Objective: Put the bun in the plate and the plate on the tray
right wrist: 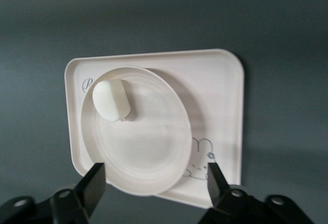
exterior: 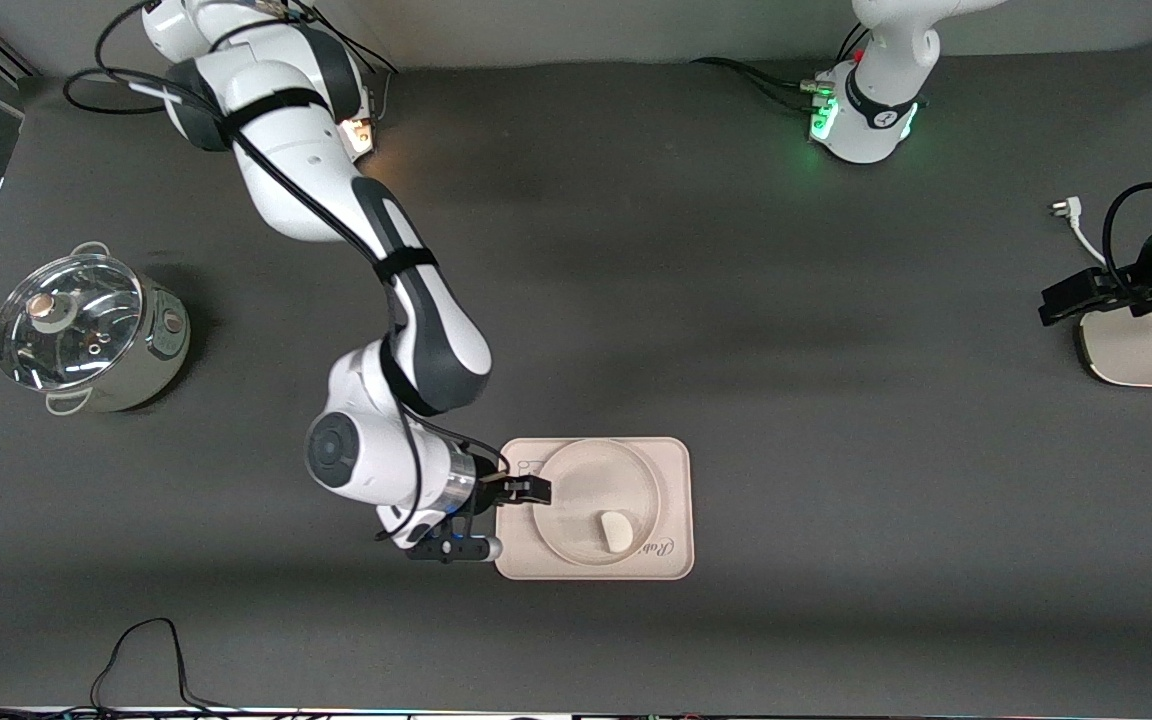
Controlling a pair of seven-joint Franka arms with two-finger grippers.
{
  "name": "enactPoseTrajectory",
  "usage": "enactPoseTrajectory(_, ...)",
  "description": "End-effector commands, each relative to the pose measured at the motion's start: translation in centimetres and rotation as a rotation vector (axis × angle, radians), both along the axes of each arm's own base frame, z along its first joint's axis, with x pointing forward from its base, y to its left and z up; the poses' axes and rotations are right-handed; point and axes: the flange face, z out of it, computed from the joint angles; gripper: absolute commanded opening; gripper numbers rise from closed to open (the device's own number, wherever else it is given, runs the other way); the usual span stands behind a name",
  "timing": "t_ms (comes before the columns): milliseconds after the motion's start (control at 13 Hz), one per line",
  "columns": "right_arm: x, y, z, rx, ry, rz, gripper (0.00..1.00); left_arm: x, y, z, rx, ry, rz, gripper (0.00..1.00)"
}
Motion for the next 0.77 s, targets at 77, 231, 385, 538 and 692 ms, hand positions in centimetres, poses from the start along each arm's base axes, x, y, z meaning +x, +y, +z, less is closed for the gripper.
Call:
enactPoseTrajectory(77, -2.7, -6.4, 10.7, -0.111, 0.01, -0.018, 1.0, 0.3, -0.1, 0.4, 0.006, 0.004, -0.01, 1.0)
enactPoseTrajectory(231, -5.7, -10.9, 15.7, -0.156, 0.027, -0.023, 1.0, 0.3, -0.1, 0.4, 0.006, 0.004, -0.01, 1.0)
enactPoseTrajectory(385, -9.5, -16.0, 20.4, -0.201, 0.074, -0.019, 1.0, 0.3, -0.1, 0.4, 0.006, 0.004, -0.01, 1.0)
enactPoseTrajectory(538, -12.9, -21.3, 24.7, -0.253, 0.08, -0.02, 1.0, 0.3, -0.1, 0.4, 0.004, 0.004, -0.01, 1.0)
enactPoseTrajectory(692, -14.9, -25.5, 27.2, -0.295, 0.075, 0.003, 1.0, 0.3, -0.1, 0.4, 0.004, 0.004, -0.01, 1.0)
